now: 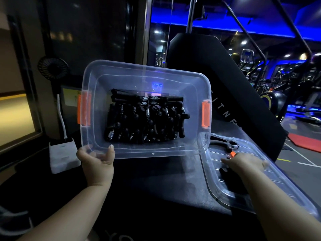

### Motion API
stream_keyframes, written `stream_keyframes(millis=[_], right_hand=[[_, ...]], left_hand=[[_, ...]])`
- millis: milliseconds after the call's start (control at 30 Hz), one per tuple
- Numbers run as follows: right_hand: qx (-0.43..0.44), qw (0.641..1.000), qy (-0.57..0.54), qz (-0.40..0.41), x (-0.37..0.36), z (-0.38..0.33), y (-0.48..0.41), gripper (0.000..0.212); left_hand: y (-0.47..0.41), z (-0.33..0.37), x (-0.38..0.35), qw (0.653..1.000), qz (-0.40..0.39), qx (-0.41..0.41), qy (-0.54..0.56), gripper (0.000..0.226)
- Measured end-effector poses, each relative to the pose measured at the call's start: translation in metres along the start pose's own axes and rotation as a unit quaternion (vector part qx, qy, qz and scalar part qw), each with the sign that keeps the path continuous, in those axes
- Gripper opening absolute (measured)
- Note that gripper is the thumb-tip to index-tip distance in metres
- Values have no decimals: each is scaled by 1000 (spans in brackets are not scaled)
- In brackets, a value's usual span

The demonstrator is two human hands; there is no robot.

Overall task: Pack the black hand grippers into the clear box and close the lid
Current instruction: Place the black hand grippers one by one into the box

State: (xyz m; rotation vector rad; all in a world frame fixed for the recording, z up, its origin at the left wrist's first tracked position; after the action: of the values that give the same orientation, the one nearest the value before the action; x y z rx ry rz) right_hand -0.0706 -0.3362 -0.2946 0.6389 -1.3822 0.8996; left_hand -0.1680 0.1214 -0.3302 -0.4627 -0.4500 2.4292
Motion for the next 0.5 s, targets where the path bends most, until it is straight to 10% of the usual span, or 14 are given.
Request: stream_keyframes(millis=[500], right_hand=[[90,973,-131,170,28,-7,3,46]], left_hand=[[0,-2,0,1000,1,1,5,62]])
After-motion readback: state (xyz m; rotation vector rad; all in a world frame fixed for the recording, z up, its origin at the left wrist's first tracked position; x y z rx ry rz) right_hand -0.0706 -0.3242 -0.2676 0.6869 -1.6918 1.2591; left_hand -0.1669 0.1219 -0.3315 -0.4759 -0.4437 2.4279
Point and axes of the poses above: each hand's wrist, its own y-axis away from the middle knuckle, its own x-axis out of the back of the hand, z = x × y, the point moved 5 cm from there along -y, towards the middle knuckle, and after that the axes turned 6 degrees about y, right-handed, at the moved point
